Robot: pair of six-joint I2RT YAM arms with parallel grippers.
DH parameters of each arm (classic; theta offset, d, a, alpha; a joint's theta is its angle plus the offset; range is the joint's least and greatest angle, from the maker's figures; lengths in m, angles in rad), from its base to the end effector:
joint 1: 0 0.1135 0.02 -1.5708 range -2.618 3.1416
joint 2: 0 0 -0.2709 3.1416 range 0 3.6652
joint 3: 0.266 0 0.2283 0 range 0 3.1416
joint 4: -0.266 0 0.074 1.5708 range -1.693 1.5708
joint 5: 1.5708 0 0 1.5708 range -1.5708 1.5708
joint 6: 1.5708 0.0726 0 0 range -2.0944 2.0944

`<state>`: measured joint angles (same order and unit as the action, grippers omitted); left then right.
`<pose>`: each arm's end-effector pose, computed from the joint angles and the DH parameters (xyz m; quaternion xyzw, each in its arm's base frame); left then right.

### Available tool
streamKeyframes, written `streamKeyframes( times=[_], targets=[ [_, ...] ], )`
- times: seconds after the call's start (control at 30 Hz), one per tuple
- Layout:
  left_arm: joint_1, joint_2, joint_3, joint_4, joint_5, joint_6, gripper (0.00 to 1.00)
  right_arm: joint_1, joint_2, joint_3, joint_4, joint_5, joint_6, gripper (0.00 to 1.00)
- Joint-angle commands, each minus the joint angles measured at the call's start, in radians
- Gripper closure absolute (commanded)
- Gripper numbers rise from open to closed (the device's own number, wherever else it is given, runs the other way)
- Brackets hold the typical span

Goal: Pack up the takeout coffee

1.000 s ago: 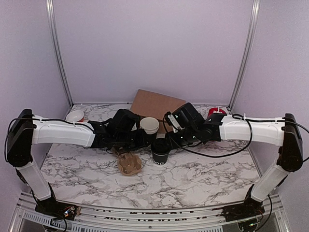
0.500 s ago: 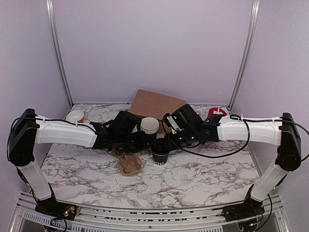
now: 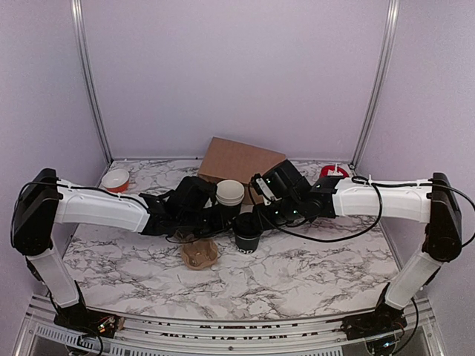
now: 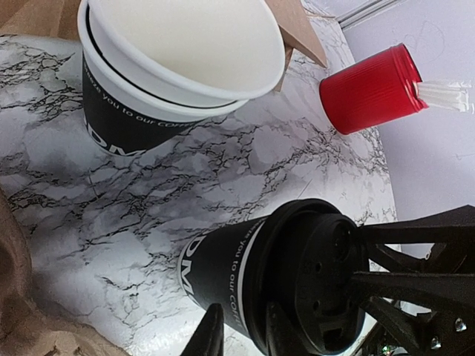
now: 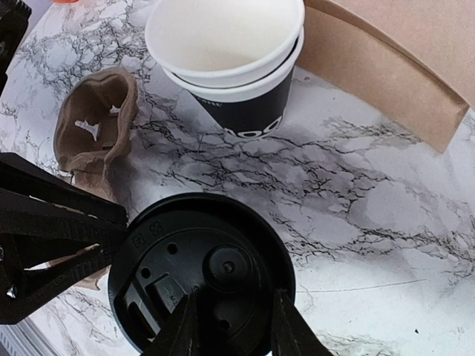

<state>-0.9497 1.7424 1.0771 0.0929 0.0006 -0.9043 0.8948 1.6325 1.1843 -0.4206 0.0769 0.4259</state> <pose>0.2326 -0.3252 0.2123 0.0201 0.8777 -0.3831 0.2871 0.2269 0.2740 0.2307 -0.2051 0.9157 0.1822 0.2935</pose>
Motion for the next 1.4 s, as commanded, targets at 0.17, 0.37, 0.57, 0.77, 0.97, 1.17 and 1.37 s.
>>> streamKeyframes(
  times=[0.17,0.37,0.57,0.77,0.97,1.17,1.37],
  targets=[
    [-0.052,0.021,-0.058,-0.039,0.007,-0.026,0.78,-0.013,0.034,0.004,0.012,0.002,-0.01,0.69],
    [-0.071,-0.013,-0.063,-0.042,0.001,-0.033,0.78,-0.023,0.057,0.025,0.019,0.0,-0.021,0.69],
    [-0.086,-0.026,-0.06,-0.048,-0.005,-0.033,0.78,-0.03,0.074,0.054,0.017,0.005,-0.032,0.69],
    [-0.086,-0.038,-0.053,-0.06,-0.026,-0.026,0.78,-0.03,0.069,0.079,-0.002,0.012,-0.038,0.69],
    [-0.078,-0.055,-0.031,-0.082,-0.059,-0.013,0.75,-0.03,0.053,0.09,-0.013,0.021,-0.045,0.69],
    [-0.063,-0.068,-0.016,-0.093,-0.071,-0.001,0.75,-0.03,0.043,0.104,-0.025,0.027,-0.052,0.67],
    [-0.049,-0.078,-0.005,-0.101,-0.073,0.013,0.74,-0.03,0.029,0.121,-0.038,0.035,-0.057,0.63]
  ],
)
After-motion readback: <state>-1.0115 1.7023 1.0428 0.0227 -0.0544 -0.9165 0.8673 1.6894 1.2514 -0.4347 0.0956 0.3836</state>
